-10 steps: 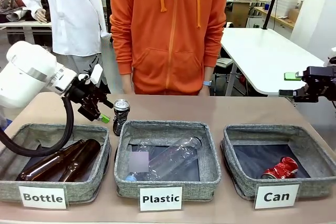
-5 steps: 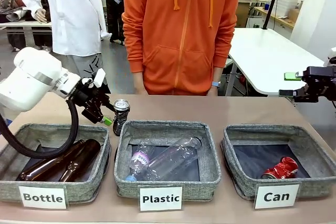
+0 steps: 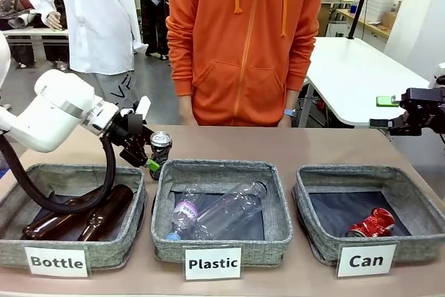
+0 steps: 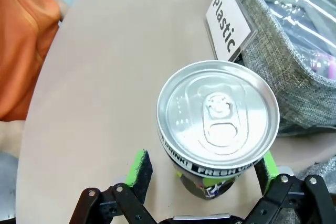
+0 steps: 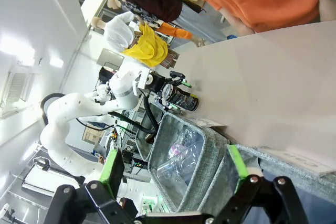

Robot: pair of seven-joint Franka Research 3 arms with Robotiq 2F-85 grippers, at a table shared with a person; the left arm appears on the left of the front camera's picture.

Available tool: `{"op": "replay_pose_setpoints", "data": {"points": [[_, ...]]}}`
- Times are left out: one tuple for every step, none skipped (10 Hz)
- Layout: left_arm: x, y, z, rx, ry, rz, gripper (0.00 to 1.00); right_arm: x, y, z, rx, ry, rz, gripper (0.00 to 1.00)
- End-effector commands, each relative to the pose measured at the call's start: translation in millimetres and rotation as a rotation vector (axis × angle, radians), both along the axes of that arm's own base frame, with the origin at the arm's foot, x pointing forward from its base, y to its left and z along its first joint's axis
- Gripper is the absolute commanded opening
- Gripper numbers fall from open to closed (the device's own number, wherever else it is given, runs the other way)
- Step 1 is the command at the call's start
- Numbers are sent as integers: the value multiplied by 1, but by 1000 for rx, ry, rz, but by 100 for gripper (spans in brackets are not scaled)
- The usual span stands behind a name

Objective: Sort the can waste into the basket.
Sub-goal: Pick up the can waste from the table and place it in the right Fabric basket.

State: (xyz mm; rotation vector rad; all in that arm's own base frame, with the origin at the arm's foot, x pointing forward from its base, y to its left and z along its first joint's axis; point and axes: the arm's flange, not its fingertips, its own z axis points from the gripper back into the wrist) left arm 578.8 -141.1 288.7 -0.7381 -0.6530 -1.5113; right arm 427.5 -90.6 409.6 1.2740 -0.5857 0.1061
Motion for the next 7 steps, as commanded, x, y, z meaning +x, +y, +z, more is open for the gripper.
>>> {"op": "replay_pose_setpoints", "data": {"points": [[3,-2,-1,-42,-6,-14,100,0,0,2,-4,-24,-1,100],[2,-7,-4,-48,8,-31,100,0,0,2,-4,-24,-1,100],[3,-10,-7,-52,23,-38,100,0,0,2,-4,-24,-1,100],[3,-12,-8,-79,38,-35,100,0,0,2,-4,-24,-1,100],[4,-13,-9,-95,23,-34,100,0,0,2,-4,-24,-1,100],[5,-14,-9,-111,36,-29,100,0,0,2,-4,-24,-1,100],[6,-14,-10,-126,43,-26,100,0,0,2,-4,-24,-1,100]]}}
